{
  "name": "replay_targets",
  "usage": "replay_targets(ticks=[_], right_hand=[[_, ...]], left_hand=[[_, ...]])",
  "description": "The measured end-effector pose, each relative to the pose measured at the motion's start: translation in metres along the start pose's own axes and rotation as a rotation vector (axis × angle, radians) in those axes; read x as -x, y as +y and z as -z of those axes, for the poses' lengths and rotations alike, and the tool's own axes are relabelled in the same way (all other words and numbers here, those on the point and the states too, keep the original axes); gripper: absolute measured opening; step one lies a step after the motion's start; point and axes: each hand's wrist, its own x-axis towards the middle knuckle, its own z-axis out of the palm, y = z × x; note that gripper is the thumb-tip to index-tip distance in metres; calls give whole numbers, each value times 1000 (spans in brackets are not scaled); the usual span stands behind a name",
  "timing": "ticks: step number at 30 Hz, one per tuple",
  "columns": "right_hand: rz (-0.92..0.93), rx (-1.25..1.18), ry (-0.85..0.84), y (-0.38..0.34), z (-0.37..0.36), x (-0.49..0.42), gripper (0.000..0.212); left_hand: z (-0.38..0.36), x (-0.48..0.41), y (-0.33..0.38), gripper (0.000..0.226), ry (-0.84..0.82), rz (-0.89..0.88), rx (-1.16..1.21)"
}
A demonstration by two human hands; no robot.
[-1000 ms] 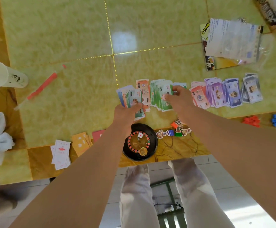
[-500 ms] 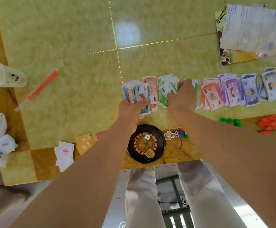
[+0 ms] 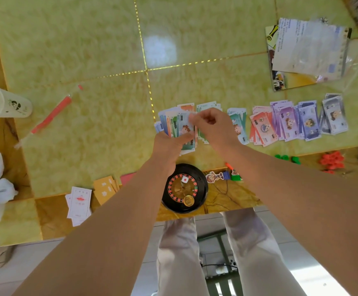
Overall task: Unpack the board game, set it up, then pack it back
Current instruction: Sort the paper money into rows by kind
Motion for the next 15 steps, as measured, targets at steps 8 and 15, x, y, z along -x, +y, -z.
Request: replay_targets(ticks=[8, 15], right_hand=[[-54, -34, -8, 1, 11, 4, 20], [-213, -46, -143, 19, 21, 14, 22]], left_hand=[[-6, 10, 4, 22, -47, 24, 67], [-7, 16, -10, 13, 28, 26, -56]])
